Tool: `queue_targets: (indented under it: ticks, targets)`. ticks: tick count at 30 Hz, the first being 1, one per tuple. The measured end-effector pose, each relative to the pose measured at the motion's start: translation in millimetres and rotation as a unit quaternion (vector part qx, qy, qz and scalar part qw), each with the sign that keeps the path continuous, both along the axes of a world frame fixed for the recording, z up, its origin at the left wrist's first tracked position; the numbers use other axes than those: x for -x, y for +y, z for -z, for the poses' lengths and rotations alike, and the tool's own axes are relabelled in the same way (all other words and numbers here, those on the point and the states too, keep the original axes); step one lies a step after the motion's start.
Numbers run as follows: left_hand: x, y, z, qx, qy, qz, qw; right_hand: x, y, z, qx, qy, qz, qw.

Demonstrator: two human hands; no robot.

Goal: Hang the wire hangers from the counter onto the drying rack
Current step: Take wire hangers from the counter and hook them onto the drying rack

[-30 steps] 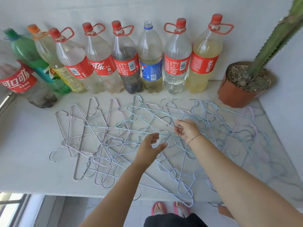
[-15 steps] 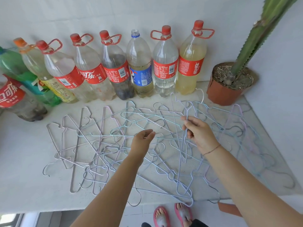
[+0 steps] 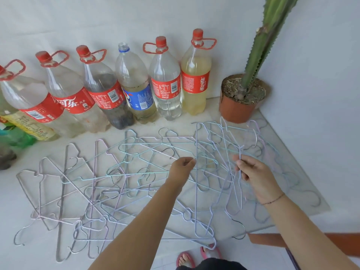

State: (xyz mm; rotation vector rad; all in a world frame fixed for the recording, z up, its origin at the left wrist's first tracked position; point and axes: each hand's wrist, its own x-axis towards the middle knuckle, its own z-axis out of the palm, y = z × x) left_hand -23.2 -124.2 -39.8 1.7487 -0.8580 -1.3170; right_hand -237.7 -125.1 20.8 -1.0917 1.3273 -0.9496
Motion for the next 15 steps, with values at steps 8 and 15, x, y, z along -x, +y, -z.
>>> queue_targets:
  ticks: [8,15]
  targets:
    - [52,1,6,-0.007,-0.008,0.074,0.997,51,3,12,-0.008,-0.004,0.083,0.997]
    - [83,10,12,-0.023,-0.082,0.122,0.989,69,11,15,-0.014,-0.016,0.115,0.993]
